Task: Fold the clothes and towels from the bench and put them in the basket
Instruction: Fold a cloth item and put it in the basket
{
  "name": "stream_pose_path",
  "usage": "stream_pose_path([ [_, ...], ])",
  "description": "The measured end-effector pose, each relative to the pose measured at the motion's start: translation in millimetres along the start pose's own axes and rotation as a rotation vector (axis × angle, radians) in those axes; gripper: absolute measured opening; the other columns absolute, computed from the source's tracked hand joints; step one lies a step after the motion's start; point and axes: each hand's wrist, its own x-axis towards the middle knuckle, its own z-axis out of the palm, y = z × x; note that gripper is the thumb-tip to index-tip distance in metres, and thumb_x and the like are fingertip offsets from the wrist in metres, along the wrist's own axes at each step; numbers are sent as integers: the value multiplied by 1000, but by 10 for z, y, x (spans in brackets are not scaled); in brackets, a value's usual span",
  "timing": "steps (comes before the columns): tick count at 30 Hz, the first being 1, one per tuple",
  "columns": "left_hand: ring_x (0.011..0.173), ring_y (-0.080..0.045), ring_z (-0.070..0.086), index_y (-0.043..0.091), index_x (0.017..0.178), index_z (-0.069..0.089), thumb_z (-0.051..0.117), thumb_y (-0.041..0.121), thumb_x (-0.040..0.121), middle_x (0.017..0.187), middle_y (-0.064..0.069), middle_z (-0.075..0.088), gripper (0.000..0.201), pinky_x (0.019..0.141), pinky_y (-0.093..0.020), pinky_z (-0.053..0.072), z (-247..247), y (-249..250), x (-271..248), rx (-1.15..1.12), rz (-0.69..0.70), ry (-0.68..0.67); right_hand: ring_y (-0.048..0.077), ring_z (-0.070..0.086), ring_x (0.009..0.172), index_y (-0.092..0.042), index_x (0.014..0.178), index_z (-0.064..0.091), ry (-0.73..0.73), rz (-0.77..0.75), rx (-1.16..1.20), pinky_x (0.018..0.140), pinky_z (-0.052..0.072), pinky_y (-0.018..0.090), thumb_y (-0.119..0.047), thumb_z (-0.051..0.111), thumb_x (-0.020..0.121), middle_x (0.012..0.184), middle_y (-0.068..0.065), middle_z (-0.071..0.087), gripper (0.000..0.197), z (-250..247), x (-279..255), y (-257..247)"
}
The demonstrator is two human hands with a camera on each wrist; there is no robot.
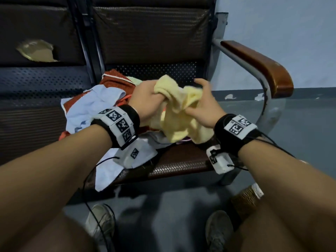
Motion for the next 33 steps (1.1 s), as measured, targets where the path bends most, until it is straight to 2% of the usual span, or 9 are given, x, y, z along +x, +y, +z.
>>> stream_pose_path([
  [2,91,-17,67,15,90,70,55,24,77,92,0,73,22,84,-39,53,82,152,32,-179,-34,-18,17,51,123,-26,144,32,-132,-140,-16,99,44,27,-42,75,60,133,4,49,95,85,-52,-49],
  [4,81,-10,62,22,89,61,60,29,75,87,6,67,16,74,-33,50,131,181,56,-253,-113,11,12,60,108,-25,123,56,-182,-166,36,90,47,21,-38,68,67,116,-1,63,59,157,-52,-117],
  [8,84,-6,57,27,102,51,73,43,75,90,11,60,38,66,-28,42,111,-35,50,-8,-266,126,15,66,97,-25,101,62,16,46,247,92,54,39,-21,62,82,99,-5,68,19,149,26,-154],
  [13,58,-13,57,15,81,68,70,46,86,66,8,62,32,52,-24,40,114,-268,-31,153,-256,-10,19,76,84,-18,90,77,3,270,529,71,59,34,-43,75,73,91,2,79,30,22,37,-160],
  [17,63,-20,47,4,78,65,49,40,102,69,-9,54,46,64,-32,38,149,-194,-75,-150,-290,-98,22,75,89,-16,96,77,90,431,495,87,60,41,-52,73,75,93,2,79,42,-54,47,-111],
  [22,71,-6,60,27,104,58,73,65,73,85,13,64,51,68,-25,50,264,-90,-147,-299,-244,-224,27,74,96,-11,109,73,1,482,585,94,58,47,-41,67,88,101,8,78,37,-24,-12,-140],
  [25,100,-10,64,28,126,48,86,46,66,110,9,65,73,89,-33,54,373,-184,-230,10,-91,-302,24,76,88,-10,98,77,-16,445,615,87,60,45,-42,70,85,93,8,79,35,-20,-4,-201],
  [29,93,-22,66,22,106,53,76,27,80,100,1,69,35,84,-47,54,310,-231,-173,36,-106,-104,21,73,92,-16,90,78,73,355,378,87,59,41,-42,74,81,91,2,78,28,-48,10,-113],
  [33,86,-14,66,25,96,56,85,62,55,92,7,70,63,76,-36,55,197,-166,-170,86,-101,-254,17,67,95,-19,99,69,135,325,188,88,57,38,-38,73,84,97,-2,71,25,-88,15,44],
])
